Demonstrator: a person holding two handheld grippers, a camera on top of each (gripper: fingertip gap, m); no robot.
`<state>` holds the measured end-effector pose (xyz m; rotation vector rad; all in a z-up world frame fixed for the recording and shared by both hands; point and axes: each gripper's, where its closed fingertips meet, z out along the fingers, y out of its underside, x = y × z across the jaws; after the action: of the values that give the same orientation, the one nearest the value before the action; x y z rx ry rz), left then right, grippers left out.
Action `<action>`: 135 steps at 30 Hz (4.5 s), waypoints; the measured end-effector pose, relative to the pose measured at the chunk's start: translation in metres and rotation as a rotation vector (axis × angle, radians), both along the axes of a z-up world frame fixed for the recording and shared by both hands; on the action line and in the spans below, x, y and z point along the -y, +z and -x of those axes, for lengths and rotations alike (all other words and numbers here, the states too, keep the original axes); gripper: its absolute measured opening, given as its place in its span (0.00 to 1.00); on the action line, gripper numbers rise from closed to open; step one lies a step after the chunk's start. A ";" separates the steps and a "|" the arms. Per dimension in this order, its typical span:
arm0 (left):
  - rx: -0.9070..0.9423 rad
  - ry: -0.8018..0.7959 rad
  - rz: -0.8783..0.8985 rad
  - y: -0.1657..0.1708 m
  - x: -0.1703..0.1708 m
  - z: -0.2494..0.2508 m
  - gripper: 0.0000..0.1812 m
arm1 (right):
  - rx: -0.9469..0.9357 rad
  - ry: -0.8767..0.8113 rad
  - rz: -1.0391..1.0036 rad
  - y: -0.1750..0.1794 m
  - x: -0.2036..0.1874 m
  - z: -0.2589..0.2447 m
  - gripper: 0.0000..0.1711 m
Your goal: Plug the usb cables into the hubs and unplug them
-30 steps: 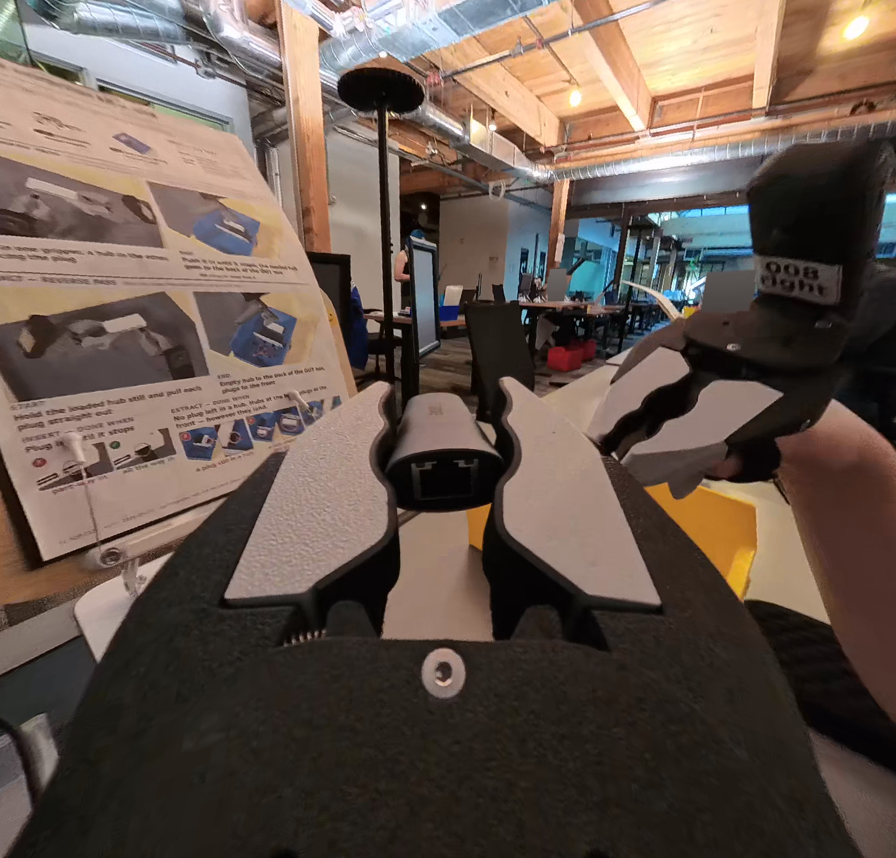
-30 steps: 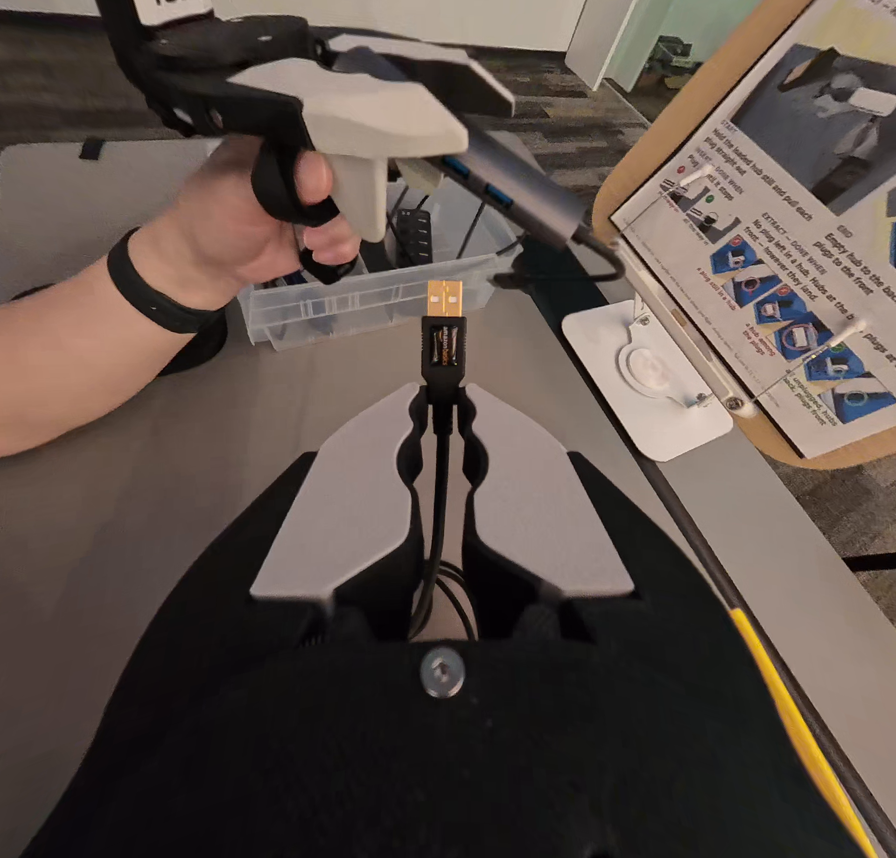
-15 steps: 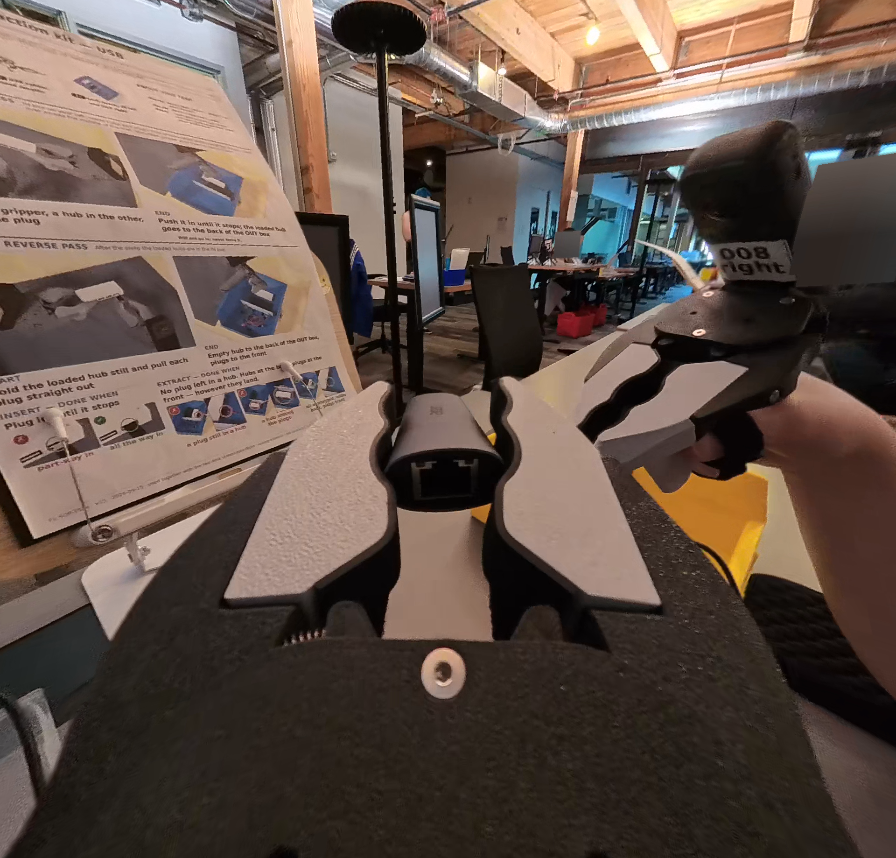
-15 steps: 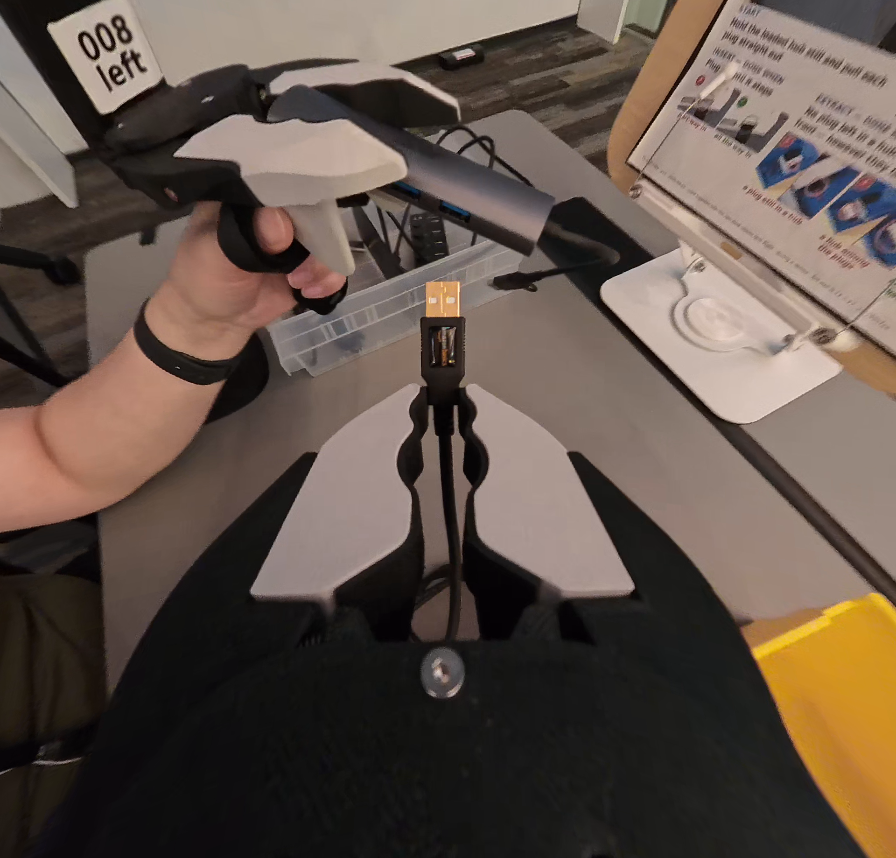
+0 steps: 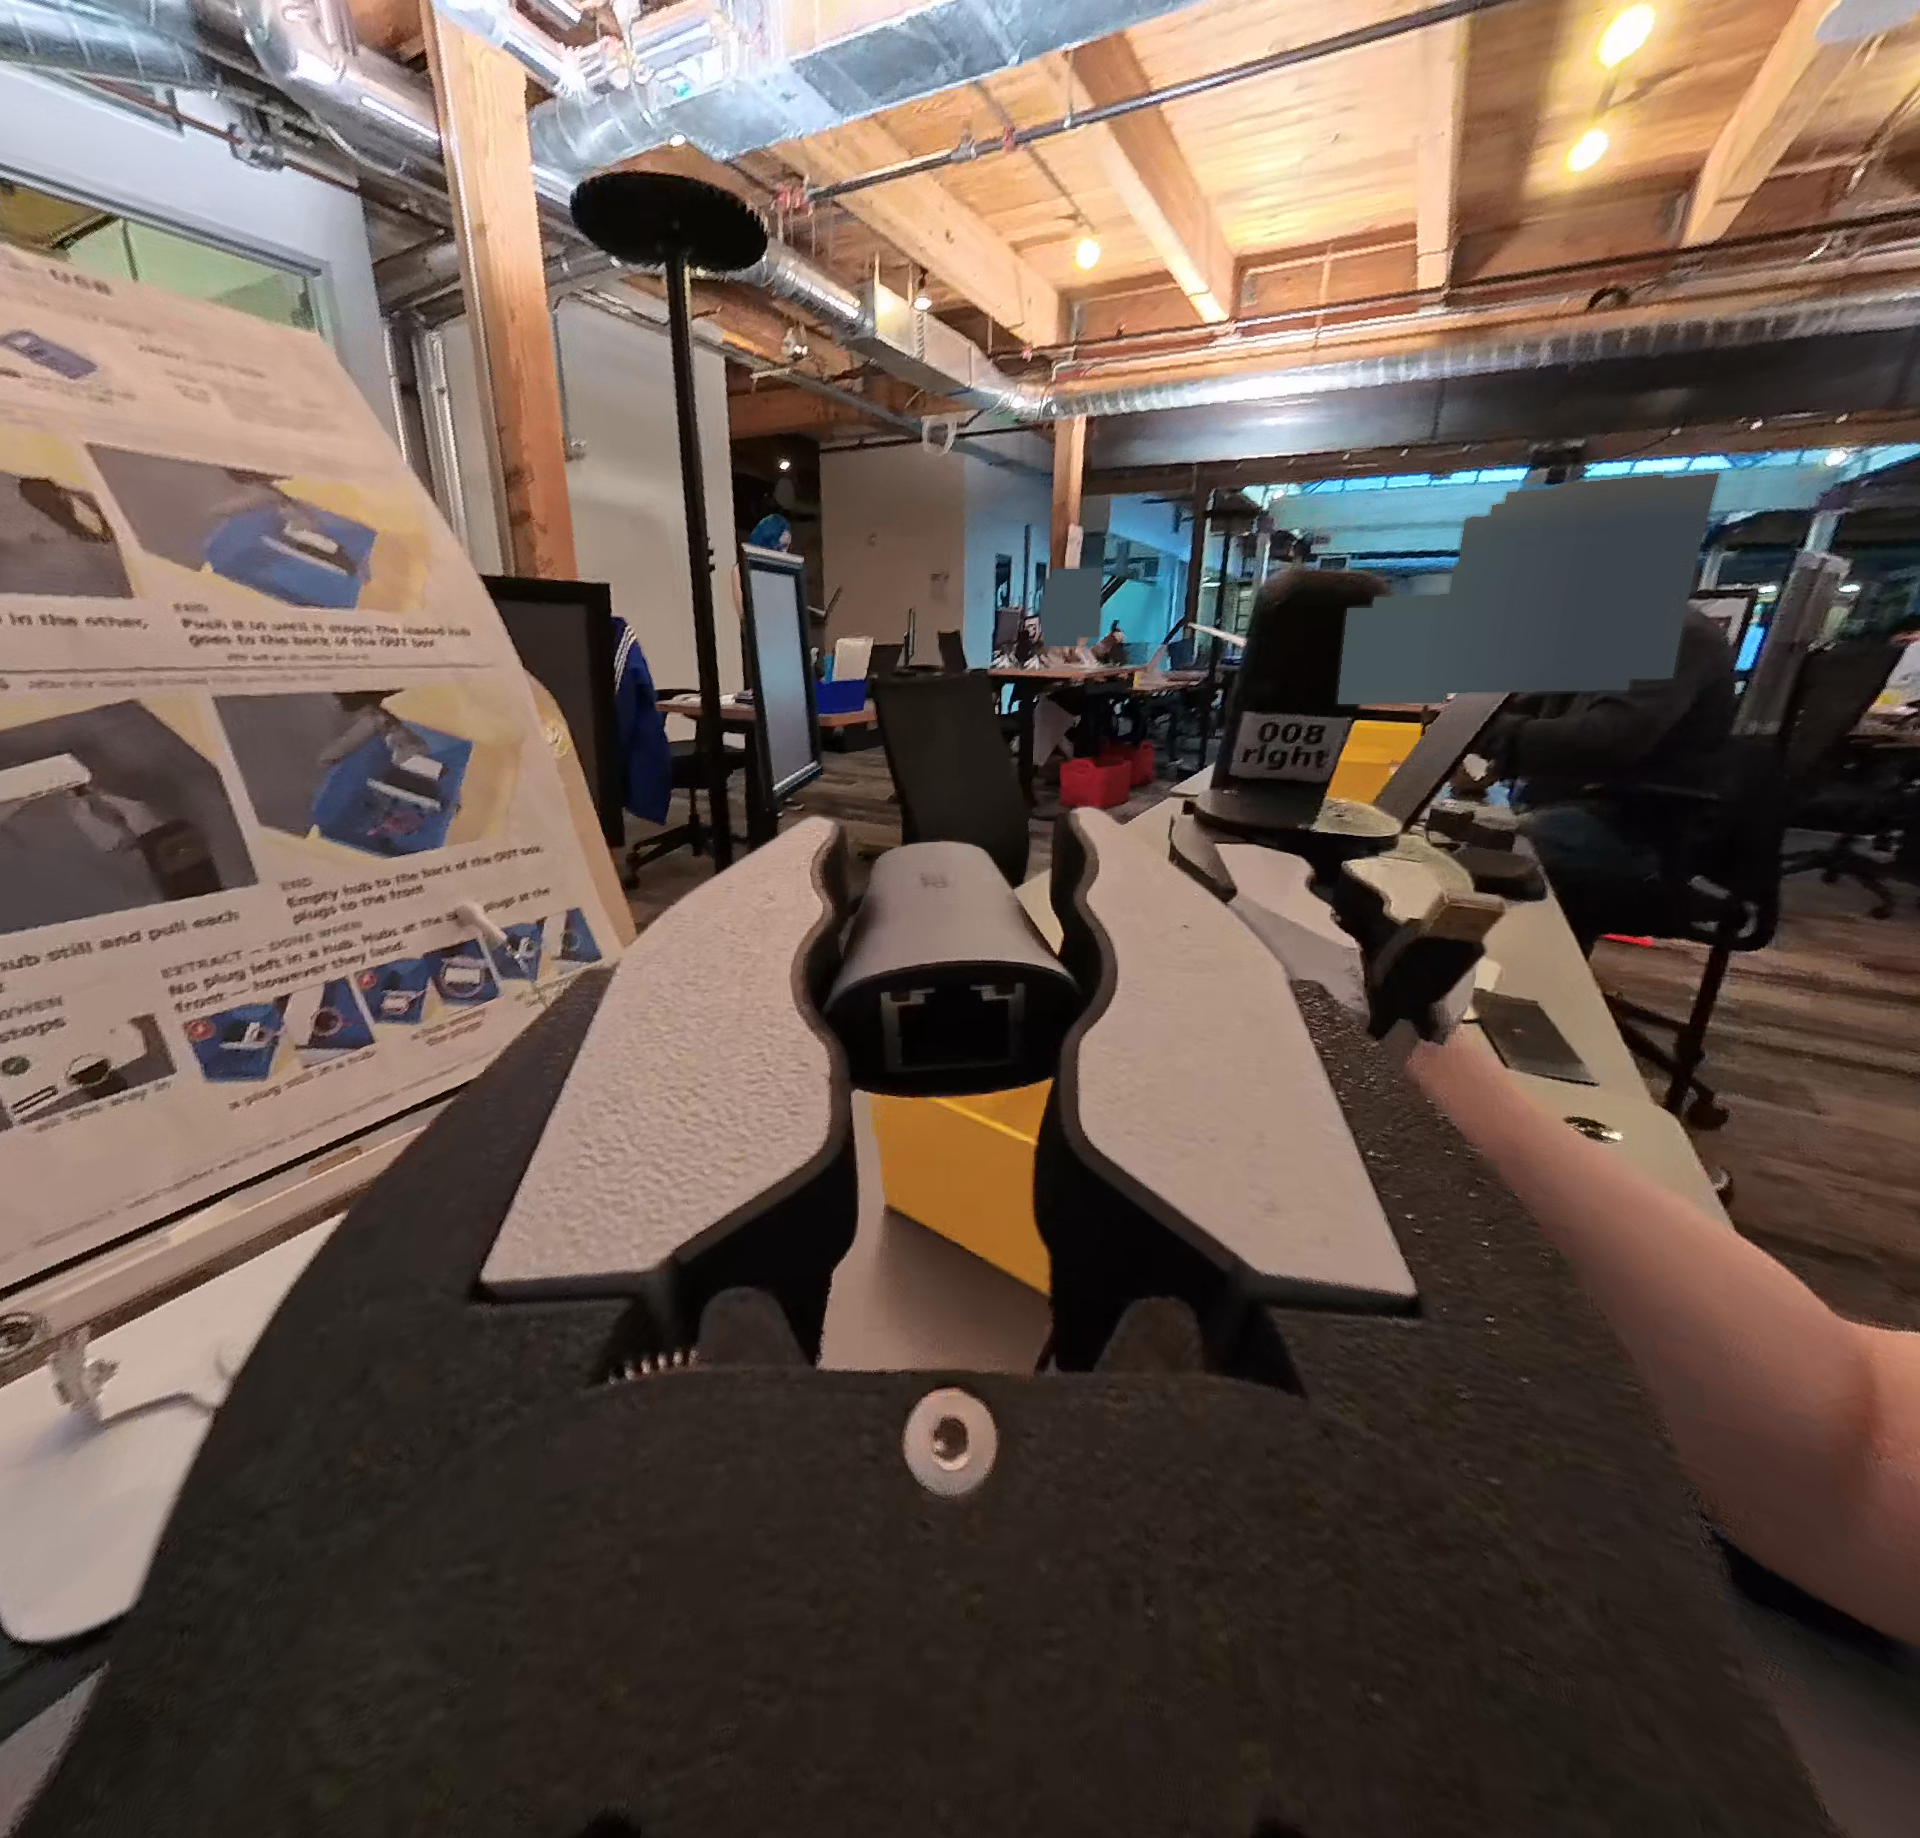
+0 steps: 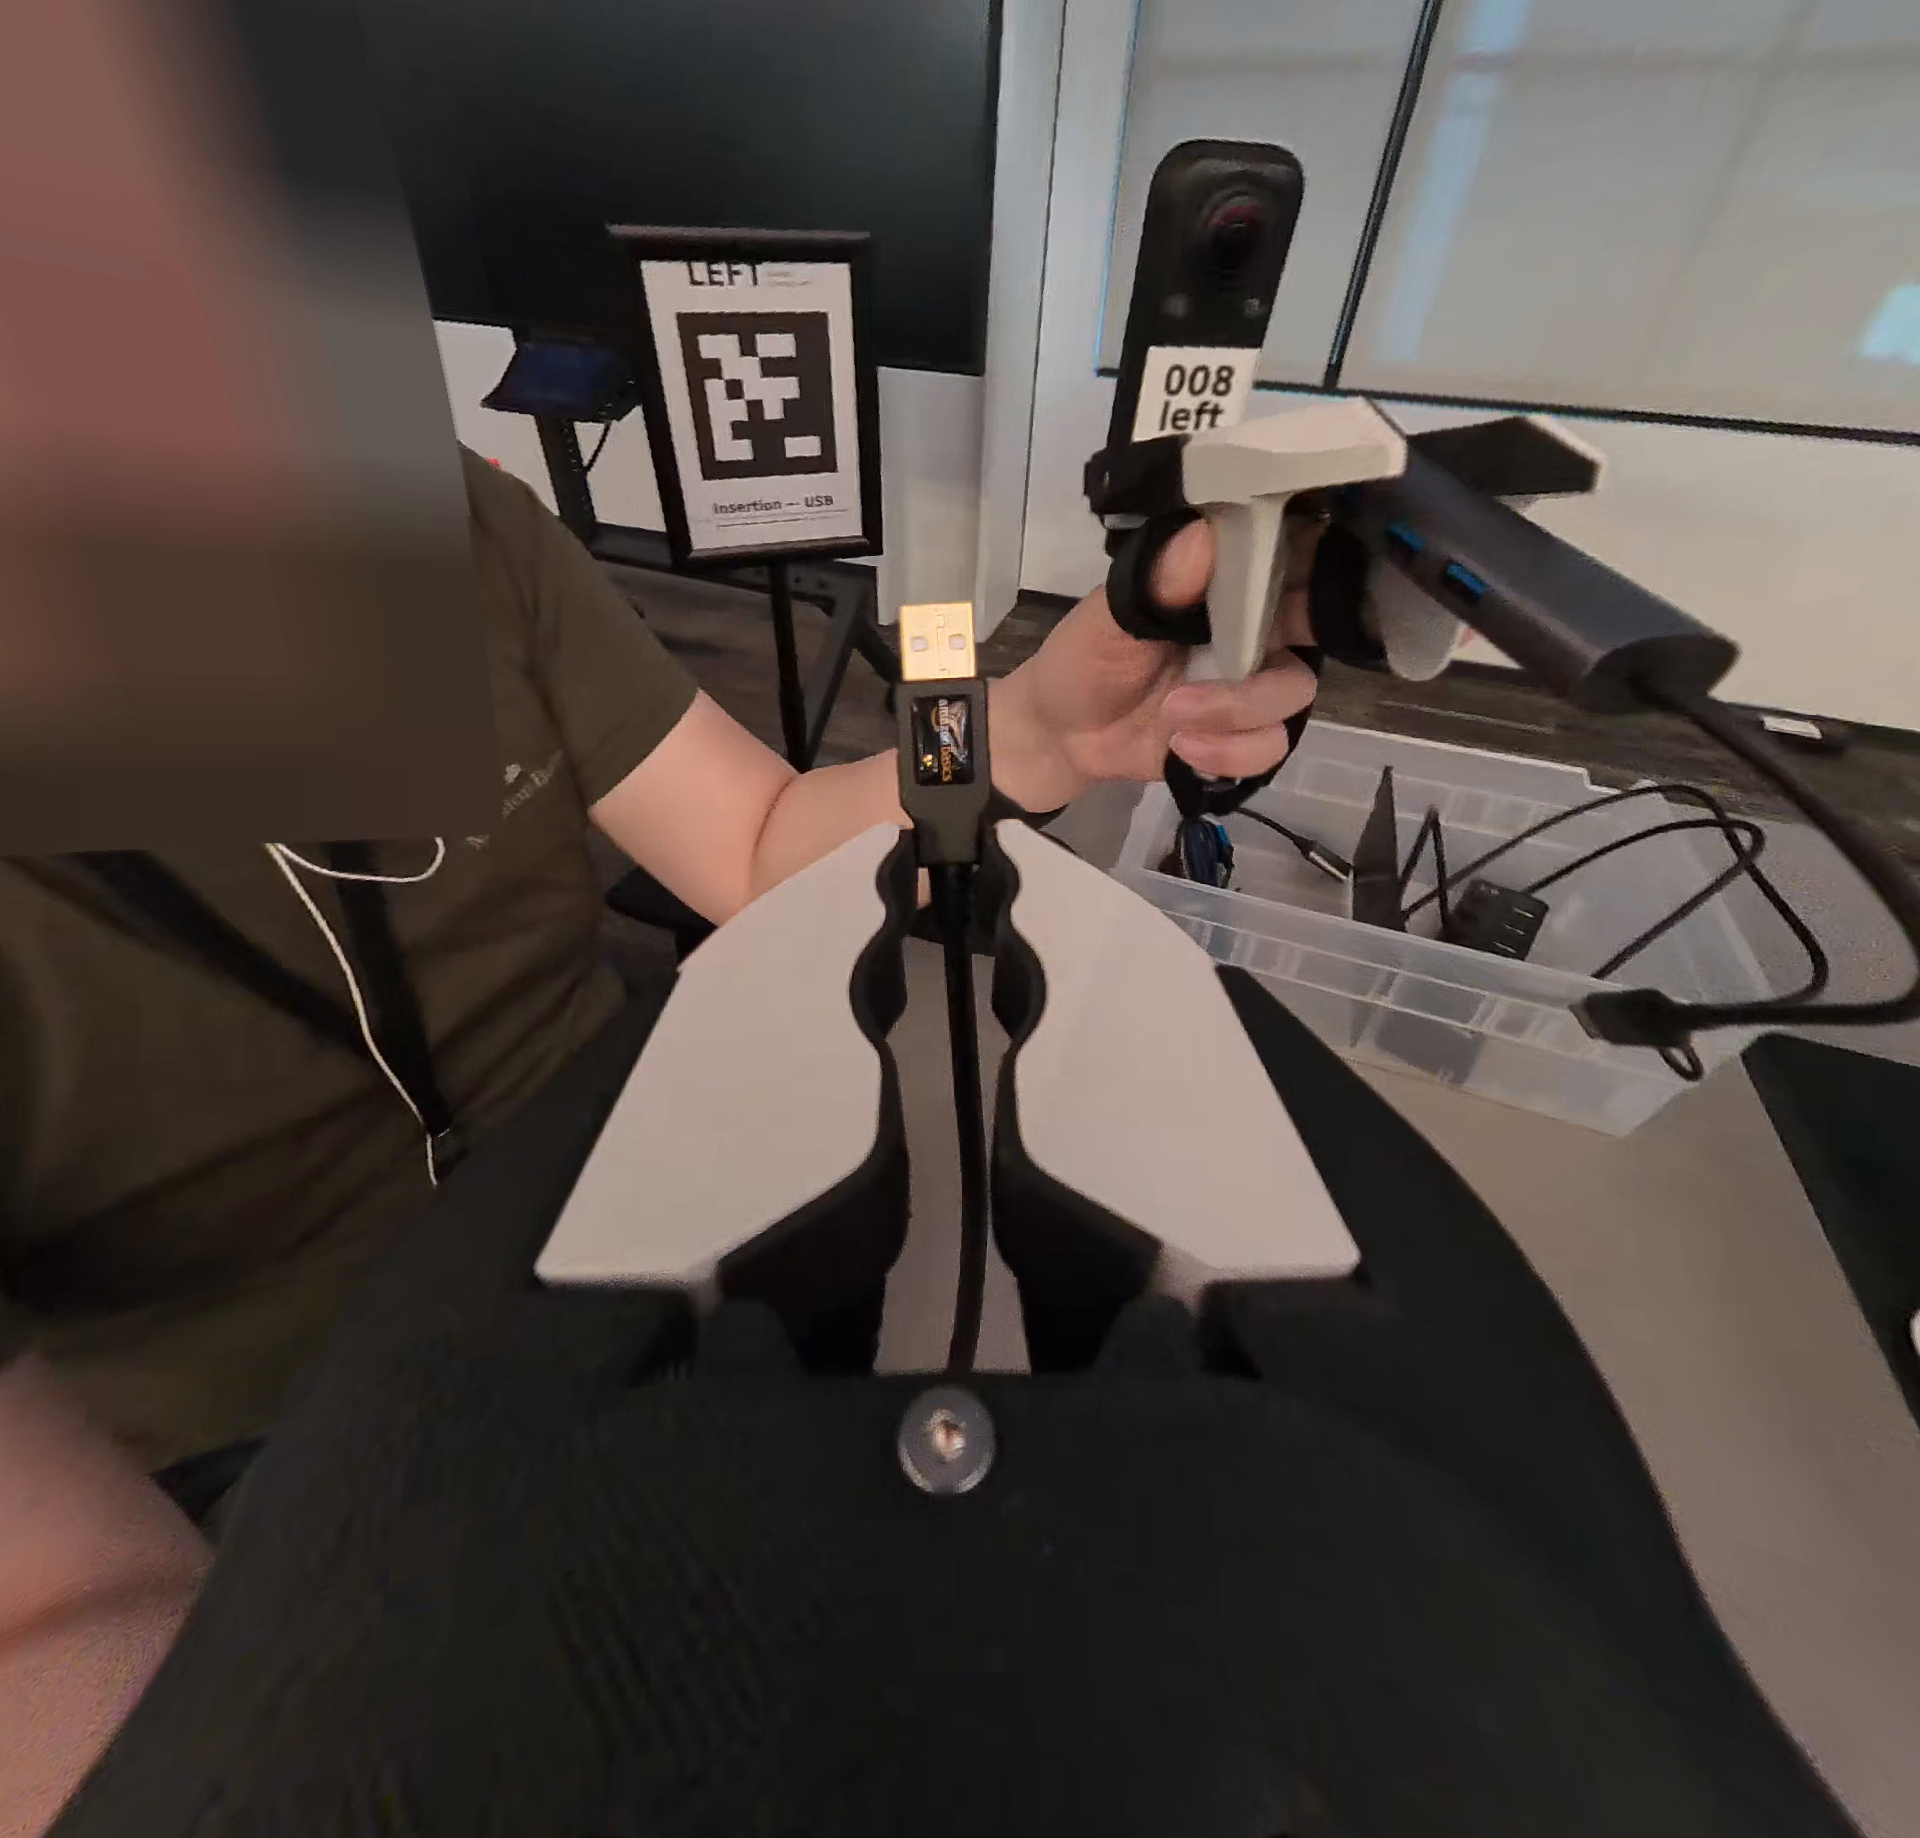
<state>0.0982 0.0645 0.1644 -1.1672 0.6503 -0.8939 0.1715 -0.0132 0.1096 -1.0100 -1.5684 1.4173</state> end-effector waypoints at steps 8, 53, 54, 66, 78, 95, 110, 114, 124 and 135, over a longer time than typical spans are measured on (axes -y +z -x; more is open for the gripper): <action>0.012 -0.038 -0.015 0.005 0.009 -0.002 0.20 | -0.011 -0.041 0.046 0.004 -0.008 0.001 0.07; 0.106 0.192 -0.057 0.031 0.005 0.088 0.20 | 0.969 -0.503 -0.097 -0.249 -0.066 0.096 0.07; 0.106 0.188 -0.055 0.031 0.005 0.087 0.20 | 0.974 -0.500 -0.058 -0.251 -0.065 0.096 0.07; 0.120 0.145 -0.050 0.032 0.008 0.081 0.20 | 1.016 -0.423 0.352 -0.254 -0.049 0.087 0.14; 0.143 0.120 -0.076 0.042 0.021 0.085 0.20 | 1.029 -0.289 0.814 -0.227 -0.060 0.089 0.12; 0.119 0.102 -0.066 0.039 0.020 0.077 0.20 | 1.280 -0.216 0.797 -0.234 -0.076 0.048 0.17; 0.110 0.094 -0.074 0.041 0.024 0.075 0.20 | 1.417 -0.007 0.685 -0.260 -0.047 0.031 0.05; 0.108 0.093 -0.077 0.042 0.025 0.074 0.20 | 1.403 -0.027 0.636 -0.258 -0.054 0.030 0.04; 0.119 0.089 -0.085 0.045 0.029 0.075 0.20 | 1.062 -0.379 0.418 -0.164 -0.125 0.029 0.03; 0.117 0.090 -0.100 0.048 0.035 0.074 0.20 | 0.763 -0.813 0.001 -0.021 -0.186 -0.001 0.03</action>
<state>0.0240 0.0300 0.2123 -1.0390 0.5371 -0.8372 0.1727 0.1731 0.0882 -2.0407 -1.3410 0.4713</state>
